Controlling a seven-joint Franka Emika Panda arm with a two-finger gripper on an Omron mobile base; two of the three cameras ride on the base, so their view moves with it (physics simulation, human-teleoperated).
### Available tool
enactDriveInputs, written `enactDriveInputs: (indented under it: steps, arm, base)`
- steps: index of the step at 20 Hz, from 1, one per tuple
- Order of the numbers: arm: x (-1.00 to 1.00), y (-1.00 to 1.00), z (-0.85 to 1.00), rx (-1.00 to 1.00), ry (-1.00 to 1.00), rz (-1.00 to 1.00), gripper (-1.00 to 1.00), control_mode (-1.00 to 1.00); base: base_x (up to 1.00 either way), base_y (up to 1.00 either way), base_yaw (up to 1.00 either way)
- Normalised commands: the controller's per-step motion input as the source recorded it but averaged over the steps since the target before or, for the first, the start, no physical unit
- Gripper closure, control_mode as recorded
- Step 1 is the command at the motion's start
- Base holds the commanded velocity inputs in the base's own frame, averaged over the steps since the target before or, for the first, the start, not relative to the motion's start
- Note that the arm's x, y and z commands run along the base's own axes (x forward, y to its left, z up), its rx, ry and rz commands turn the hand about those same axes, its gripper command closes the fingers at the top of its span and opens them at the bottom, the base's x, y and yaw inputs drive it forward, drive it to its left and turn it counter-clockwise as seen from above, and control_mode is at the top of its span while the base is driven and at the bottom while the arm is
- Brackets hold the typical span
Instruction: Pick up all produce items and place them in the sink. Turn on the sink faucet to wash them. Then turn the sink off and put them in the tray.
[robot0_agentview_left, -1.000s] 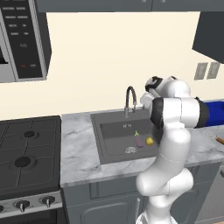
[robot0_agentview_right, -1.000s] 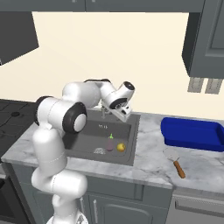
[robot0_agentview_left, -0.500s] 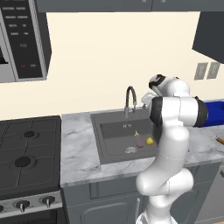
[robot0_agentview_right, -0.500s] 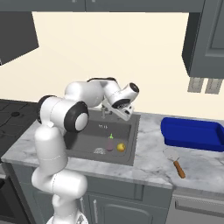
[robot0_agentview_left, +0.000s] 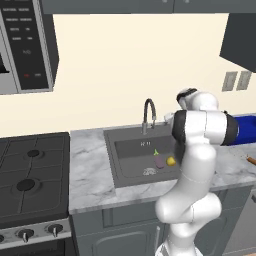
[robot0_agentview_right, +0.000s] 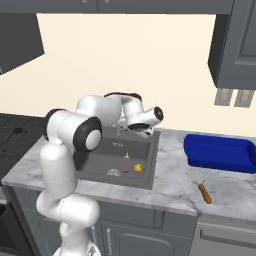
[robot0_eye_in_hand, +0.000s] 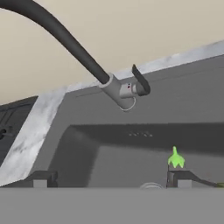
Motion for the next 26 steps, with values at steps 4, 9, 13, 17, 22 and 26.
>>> enactDriveInputs:
  steps: [4, 9, 13, 17, 22, 26]
  arm:
    - [0.27, 0.0, -0.03, 0.05, -0.19, 0.13, -1.0, -1.0]
    - [0.27, 0.0, 0.0, 0.05, -0.12, 0.11, -1.0, -1.0]
    - [0.36, -0.01, 0.0, 0.05, -0.01, 0.08, -1.0, -1.0]
    - [0.38, -0.01, 0.0, 0.05, 0.01, 0.07, -1.0, -1.0]
    - [0.37, 0.0, 0.0, 0.05, 0.01, 0.05, -1.0, -1.0]
    - [0.23, 0.0, -0.01, 0.01, 0.0, 0.03, -1.0, -1.0]
  base:
    - [0.0, 0.0, 0.0]
    - [0.0, 0.0, 0.0]
    - [0.0, 0.0, 0.0]
    - [0.0, 0.0, 0.0]
    - [0.0, 0.0, 0.0]
    - [0.0, 0.0, 0.0]
